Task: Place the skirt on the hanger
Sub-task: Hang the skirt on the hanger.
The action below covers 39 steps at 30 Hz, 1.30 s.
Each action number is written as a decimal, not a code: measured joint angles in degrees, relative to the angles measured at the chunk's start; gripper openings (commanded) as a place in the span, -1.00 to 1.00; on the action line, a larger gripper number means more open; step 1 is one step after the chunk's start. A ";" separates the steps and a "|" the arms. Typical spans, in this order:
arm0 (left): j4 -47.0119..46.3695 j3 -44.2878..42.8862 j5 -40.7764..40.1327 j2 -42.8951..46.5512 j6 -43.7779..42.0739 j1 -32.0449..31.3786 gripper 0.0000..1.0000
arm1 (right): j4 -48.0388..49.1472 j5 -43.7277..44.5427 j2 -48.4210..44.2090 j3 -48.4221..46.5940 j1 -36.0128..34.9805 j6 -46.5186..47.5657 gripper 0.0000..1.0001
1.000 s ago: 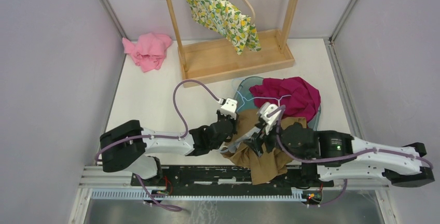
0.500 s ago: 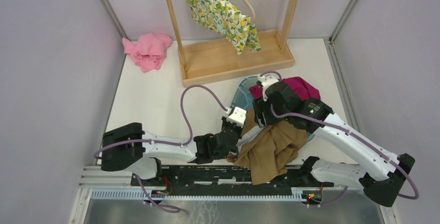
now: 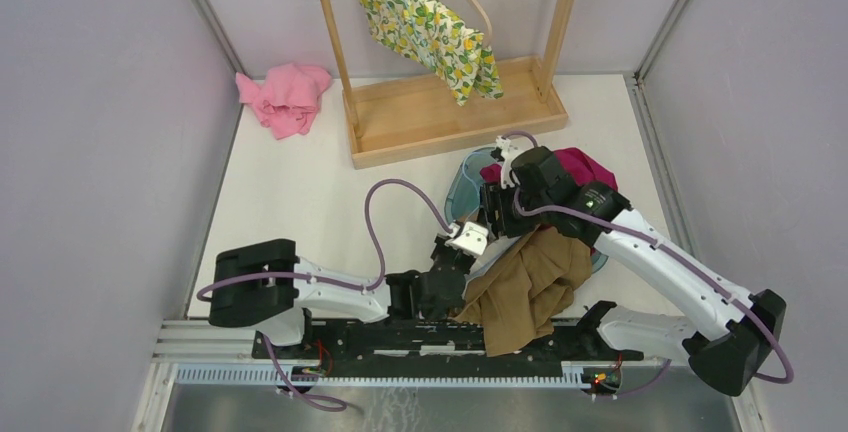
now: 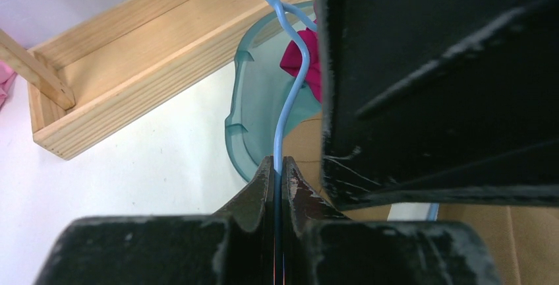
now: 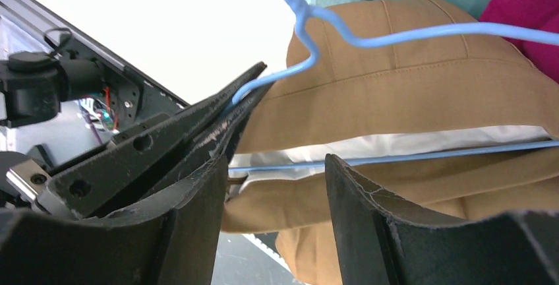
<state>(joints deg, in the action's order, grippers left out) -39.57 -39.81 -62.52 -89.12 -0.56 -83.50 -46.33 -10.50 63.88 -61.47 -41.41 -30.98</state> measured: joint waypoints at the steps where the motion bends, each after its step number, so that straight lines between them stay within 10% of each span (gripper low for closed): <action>1: -0.50 0.02 -0.11 0.00 -0.42 -0.04 -0.94 | 0.68 -0.07 0.00 0.20 0.00 -0.81 0.24; 39: -5.53 0.35 -0.35 -1.27 -5.44 -1.33 -0.94 | 24.06 8.68 -5.03 12.96 -4.20 -17.27 0.01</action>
<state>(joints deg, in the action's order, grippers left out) -45.10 -39.46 -62.87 -90.39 -6.00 -84.84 -22.26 -1.83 58.85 -48.51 -45.60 -48.25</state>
